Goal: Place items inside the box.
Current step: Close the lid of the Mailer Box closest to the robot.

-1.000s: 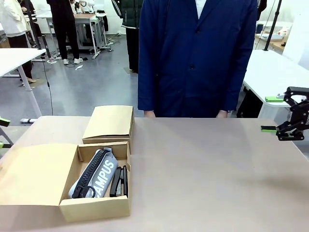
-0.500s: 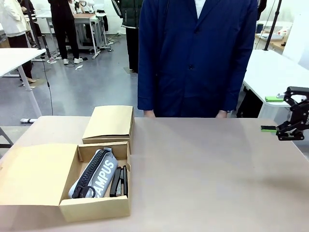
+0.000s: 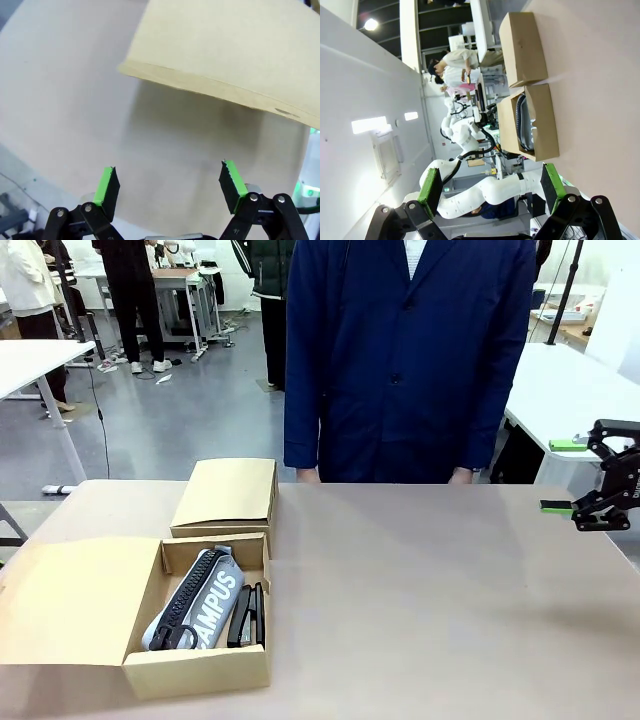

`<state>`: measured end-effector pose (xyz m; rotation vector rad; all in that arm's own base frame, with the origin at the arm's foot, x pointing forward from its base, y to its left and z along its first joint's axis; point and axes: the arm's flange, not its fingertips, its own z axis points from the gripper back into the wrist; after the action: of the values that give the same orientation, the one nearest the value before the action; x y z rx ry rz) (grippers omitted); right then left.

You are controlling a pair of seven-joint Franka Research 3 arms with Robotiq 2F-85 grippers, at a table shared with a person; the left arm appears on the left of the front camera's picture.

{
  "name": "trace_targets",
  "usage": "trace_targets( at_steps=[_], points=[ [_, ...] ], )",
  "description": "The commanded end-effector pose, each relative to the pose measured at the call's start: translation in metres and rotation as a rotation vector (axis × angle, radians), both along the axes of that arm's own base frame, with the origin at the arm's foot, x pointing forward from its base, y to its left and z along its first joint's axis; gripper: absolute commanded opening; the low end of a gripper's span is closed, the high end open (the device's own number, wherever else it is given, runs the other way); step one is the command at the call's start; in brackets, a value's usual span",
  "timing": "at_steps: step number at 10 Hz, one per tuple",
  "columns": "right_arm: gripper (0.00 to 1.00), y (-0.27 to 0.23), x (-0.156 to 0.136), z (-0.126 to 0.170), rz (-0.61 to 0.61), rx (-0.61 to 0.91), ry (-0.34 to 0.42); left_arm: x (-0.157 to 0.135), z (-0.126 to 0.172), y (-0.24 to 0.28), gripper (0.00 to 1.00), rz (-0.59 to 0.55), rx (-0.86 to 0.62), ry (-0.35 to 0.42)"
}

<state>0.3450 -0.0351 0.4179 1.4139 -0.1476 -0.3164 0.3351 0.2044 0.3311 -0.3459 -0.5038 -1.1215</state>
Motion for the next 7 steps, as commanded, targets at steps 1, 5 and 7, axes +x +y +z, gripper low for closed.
trace_targets(
  at_steps=[1,5,7],
  points=[
    [1.00,0.002,0.002,0.003,-0.017,0.016,0.012,-0.005,-0.013,-0.010,1.00,-0.045,-0.020,0.063],
    [1.00,0.002,0.002,0.003,-0.017,0.016,0.012,-0.014,-0.035,-0.044,1.00,-0.125,-0.140,0.077],
    [1.00,0.002,0.002,0.003,-0.017,0.016,0.012,-0.014,-0.030,-0.059,1.00,-0.152,-0.293,0.043]
  ],
)
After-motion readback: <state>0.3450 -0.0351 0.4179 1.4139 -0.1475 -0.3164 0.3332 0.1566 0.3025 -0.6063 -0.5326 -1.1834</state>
